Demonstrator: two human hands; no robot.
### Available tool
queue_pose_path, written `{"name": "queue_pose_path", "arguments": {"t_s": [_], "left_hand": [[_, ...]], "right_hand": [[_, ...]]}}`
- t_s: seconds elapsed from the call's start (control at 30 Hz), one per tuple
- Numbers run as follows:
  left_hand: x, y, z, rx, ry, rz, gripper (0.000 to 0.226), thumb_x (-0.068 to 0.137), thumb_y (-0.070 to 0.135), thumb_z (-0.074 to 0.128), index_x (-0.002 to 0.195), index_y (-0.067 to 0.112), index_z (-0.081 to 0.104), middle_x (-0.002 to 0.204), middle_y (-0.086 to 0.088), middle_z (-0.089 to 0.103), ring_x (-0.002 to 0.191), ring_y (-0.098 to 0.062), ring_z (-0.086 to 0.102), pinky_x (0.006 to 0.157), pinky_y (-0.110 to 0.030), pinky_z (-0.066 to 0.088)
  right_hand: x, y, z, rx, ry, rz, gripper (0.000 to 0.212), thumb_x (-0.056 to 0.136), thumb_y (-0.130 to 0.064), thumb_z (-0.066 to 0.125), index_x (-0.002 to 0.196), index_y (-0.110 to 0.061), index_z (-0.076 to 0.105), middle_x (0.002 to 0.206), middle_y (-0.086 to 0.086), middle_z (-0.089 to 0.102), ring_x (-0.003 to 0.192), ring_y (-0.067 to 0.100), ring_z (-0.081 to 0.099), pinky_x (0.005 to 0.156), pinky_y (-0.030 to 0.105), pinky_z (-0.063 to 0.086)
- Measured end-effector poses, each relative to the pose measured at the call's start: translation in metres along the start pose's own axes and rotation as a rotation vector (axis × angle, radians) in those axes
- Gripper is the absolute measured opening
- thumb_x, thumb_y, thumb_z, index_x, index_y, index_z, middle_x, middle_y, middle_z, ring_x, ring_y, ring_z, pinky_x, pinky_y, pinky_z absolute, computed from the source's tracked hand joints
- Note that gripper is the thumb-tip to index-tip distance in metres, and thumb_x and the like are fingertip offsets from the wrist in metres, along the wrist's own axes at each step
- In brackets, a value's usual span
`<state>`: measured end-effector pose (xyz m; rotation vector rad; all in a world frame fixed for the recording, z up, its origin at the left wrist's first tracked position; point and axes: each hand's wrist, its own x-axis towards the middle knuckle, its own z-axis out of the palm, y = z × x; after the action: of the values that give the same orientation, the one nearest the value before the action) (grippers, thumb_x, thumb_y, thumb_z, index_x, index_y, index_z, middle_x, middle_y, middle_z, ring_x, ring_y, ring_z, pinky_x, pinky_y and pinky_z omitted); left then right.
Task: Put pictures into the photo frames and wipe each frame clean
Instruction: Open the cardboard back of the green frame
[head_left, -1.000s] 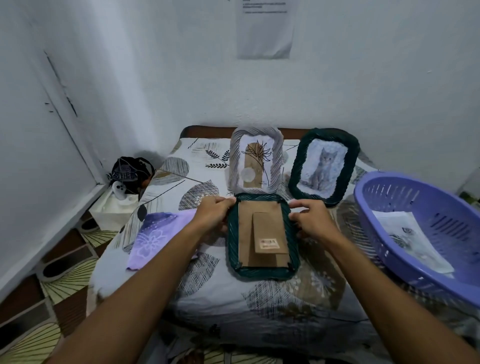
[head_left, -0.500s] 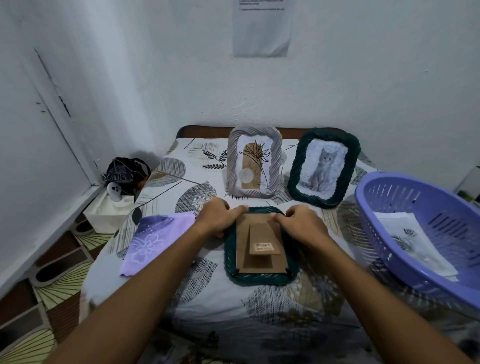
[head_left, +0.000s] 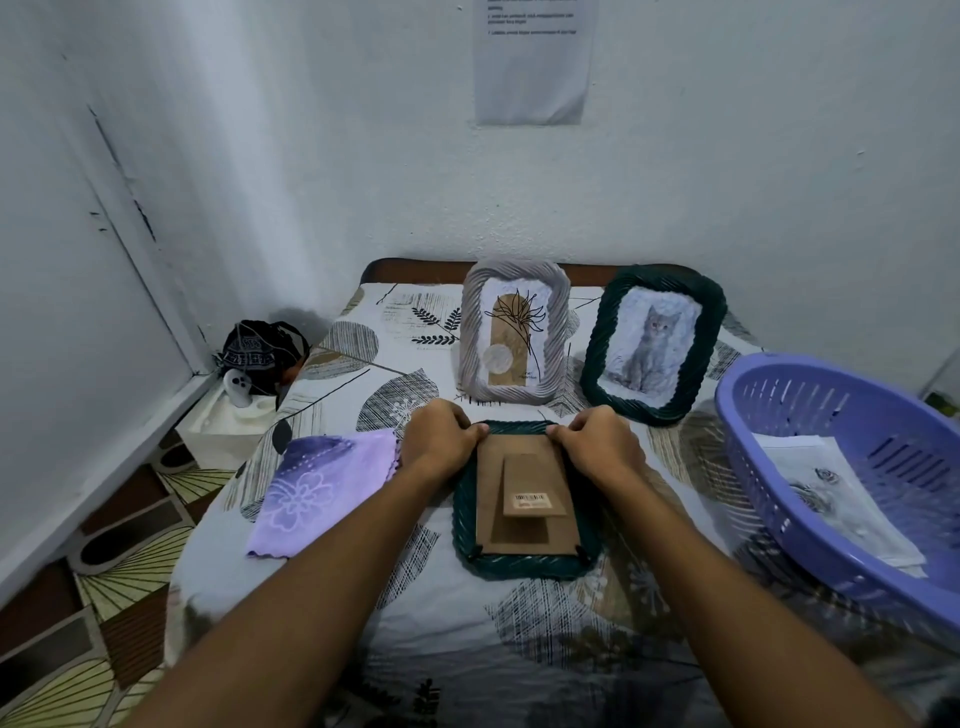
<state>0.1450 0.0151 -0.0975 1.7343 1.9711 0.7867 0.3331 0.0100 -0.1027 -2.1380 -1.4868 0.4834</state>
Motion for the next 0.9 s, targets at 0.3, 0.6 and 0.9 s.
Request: {"name": "queue_pose_path", "arguments": {"t_s": [0.3,0.6,0.9], "left_hand": [[0.003,-0.003,-0.002,-0.012,-0.046,0.07,0.017,0.084,0.022,0.072,0.092,0.007,0.077,0.091,-0.009,0.074,0.073,-0.014,0.057,0.07,-0.024,0.041],[0.0,-0.003,-0.008,-0.04,-0.09,0.066,0.018,0.086,0.022,0.07,0.093,0.006,0.076,0.09,-0.011,0.074,0.071,-0.015,0.06,0.066,-0.024,0.044],[-0.038,0.009,-0.009,0.035,-0.129,0.12,0.078,0.059,0.075,0.07,0.103,0.011,0.06,0.101,-0.004,0.064,0.089,-0.02,0.059,0.077,-0.037,0.054]], "right_hand": [[0.006,0.003,-0.003,-0.051,-0.024,-0.053,0.026,0.084,-0.043,0.069,0.083,-0.017,0.072,0.083,0.003,0.068,0.079,0.024,0.061,0.065,0.031,0.046],[0.007,0.009,-0.008,-0.001,-0.083,-0.118,0.027,0.088,-0.036,0.065,0.077,-0.013,0.073,0.077,0.004,0.069,0.075,0.024,0.062,0.067,0.035,0.051],[-0.03,0.004,-0.005,-0.154,-0.117,-0.183,0.068,0.066,-0.081,0.056,0.091,-0.018,0.056,0.099,0.005,0.058,0.082,0.024,0.059,0.062,0.031,0.047]]}}
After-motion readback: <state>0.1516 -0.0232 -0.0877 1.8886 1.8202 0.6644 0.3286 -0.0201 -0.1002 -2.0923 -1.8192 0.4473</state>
